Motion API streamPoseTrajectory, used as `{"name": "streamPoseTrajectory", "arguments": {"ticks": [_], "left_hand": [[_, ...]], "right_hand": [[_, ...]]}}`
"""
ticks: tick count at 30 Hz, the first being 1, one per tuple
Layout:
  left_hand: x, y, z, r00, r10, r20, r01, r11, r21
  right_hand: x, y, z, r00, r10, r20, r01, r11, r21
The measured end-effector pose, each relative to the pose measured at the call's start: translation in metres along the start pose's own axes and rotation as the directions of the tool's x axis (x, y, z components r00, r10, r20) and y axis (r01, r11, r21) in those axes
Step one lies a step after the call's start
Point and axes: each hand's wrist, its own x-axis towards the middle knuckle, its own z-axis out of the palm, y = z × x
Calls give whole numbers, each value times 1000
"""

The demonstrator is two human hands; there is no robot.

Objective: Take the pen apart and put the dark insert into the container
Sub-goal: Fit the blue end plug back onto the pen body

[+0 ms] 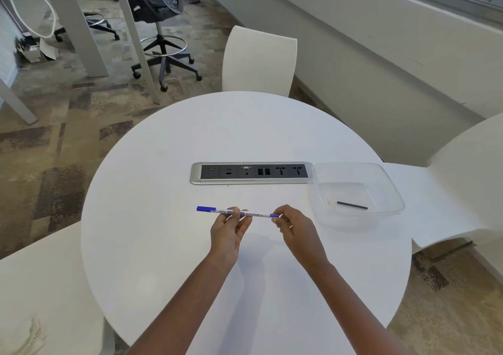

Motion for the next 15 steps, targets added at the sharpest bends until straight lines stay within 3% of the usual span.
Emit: {"name": "streamPoseTrajectory", "arguments": {"ticks": [6,9,12,15], "left_hand": [[-1,-3,1,1000,18,23,-18,1000,0],[-2,-3,2,998,40,39,-40,999,6],[-1,-1,2,998,52,33,-52,999,-1],[-1,0,2,998,55,22,-54,998,-16]], "right_hand": [[4,-1,-3,1000,-21,18,23,998,-67],[6,-3,-3,990,120,71,-128,983,131],[10,-4,-4,958,230,170,-277,893,354],[10,-4,-2,953,244,177,-292,896,334]]}}
